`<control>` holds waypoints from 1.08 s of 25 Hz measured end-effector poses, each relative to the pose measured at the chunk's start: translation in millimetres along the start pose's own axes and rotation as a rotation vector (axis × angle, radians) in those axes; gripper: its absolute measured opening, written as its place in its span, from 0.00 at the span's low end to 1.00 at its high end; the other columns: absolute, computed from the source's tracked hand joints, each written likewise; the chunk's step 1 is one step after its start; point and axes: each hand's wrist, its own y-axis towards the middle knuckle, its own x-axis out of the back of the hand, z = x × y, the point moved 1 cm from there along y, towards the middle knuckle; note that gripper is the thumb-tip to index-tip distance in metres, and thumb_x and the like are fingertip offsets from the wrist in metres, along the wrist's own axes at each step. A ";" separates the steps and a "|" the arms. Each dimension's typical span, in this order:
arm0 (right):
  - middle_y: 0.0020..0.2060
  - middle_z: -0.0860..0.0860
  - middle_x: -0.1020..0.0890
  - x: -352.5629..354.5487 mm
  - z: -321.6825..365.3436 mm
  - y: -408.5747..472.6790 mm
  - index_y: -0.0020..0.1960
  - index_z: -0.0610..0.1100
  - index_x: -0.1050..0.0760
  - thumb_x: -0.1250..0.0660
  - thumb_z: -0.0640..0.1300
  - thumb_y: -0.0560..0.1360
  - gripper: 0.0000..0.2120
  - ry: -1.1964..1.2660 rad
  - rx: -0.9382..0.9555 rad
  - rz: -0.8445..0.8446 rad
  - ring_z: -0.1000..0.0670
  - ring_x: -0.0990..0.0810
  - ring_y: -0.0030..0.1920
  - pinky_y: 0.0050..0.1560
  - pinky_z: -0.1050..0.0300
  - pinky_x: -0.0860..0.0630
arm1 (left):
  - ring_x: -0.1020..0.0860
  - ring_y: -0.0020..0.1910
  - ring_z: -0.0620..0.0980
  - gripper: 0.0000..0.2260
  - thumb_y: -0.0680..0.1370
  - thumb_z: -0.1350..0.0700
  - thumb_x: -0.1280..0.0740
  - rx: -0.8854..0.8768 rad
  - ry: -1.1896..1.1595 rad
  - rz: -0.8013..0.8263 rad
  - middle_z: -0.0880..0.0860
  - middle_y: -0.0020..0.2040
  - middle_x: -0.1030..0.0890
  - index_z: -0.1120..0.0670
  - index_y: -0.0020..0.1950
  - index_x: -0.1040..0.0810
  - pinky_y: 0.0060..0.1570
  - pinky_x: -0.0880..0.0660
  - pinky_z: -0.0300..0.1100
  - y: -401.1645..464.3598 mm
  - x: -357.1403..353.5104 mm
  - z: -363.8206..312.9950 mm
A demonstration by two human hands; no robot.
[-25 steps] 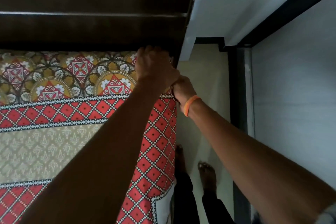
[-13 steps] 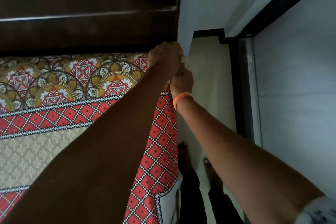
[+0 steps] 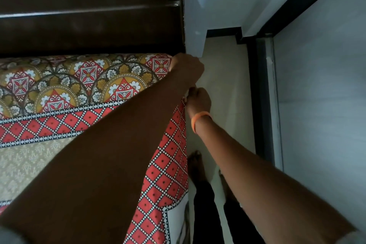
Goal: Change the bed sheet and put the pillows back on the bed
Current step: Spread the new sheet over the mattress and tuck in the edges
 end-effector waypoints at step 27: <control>0.35 0.50 0.18 62.2 -117.8 -173.3 0.40 0.43 0.23 0.42 0.38 0.79 0.12 0.018 -0.175 0.440 0.50 0.18 0.36 0.30 0.60 0.24 | 0.33 0.73 0.63 0.21 0.78 0.64 0.39 0.835 -1.154 -0.490 0.63 0.74 0.32 0.64 0.72 0.30 0.68 0.31 0.59 -312.6 -90.2 -246.8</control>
